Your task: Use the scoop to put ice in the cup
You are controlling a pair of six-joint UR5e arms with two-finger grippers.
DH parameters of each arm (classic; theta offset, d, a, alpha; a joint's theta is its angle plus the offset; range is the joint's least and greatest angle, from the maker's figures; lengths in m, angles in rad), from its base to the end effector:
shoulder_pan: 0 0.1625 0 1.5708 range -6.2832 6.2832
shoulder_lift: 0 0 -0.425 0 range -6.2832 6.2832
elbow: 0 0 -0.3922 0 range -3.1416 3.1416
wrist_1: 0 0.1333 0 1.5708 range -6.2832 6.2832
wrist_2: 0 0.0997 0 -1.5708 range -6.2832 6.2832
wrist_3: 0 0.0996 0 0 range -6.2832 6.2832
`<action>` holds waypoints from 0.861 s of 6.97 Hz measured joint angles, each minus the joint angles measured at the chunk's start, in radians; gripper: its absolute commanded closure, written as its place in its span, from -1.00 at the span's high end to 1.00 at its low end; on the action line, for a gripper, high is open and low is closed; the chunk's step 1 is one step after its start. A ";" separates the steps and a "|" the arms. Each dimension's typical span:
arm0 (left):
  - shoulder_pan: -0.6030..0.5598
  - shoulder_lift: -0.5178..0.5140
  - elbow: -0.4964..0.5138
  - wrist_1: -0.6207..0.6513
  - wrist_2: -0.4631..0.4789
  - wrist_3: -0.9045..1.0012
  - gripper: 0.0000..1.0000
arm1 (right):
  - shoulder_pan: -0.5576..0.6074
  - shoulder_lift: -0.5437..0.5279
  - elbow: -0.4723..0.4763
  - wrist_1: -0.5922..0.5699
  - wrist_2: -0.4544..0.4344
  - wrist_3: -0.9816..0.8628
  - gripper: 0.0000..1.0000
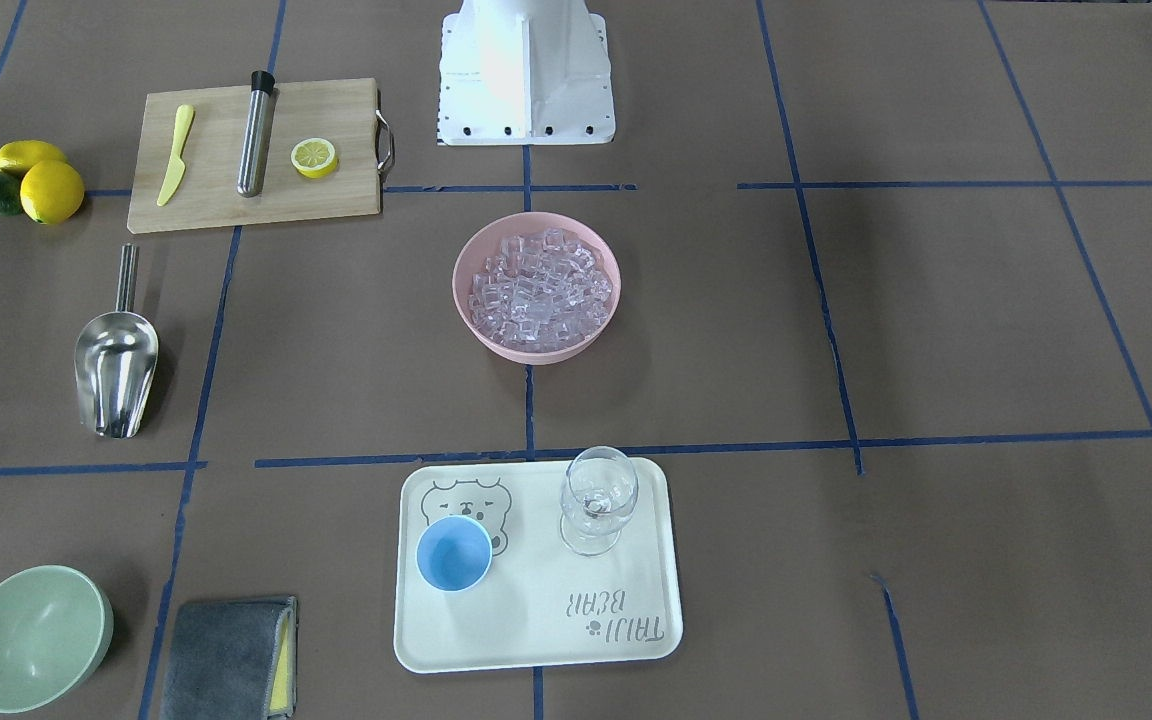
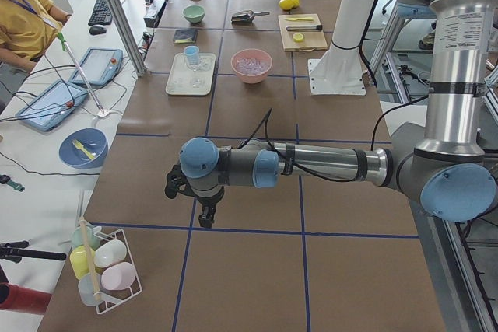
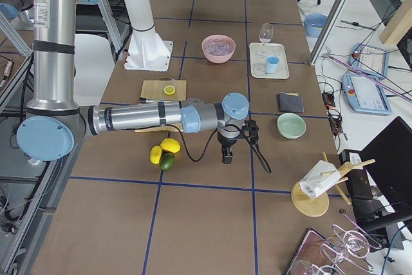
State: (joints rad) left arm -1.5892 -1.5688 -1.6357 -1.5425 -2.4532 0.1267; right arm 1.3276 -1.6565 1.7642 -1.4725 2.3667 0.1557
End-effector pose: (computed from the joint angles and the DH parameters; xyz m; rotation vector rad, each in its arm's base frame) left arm -0.0654 -0.4913 0.6226 0.0963 0.8782 0.1164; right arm -0.0518 -0.4667 0.5916 0.0340 -0.8167 -0.1645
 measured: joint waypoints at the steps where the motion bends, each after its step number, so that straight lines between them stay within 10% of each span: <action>1: 0.000 0.001 0.001 -0.002 -0.001 -0.002 1.00 | -0.035 -0.010 0.003 0.085 0.008 0.021 1.00; 6: 0.177 -0.001 -0.100 -0.110 -0.009 0.000 1.00 | -0.205 -0.075 0.058 0.474 -0.005 0.442 1.00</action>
State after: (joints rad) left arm -1.4124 -1.5696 -1.7352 -1.6525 -2.4623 0.1267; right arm 1.1226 -1.7313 1.8225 -0.9987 2.3620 0.5974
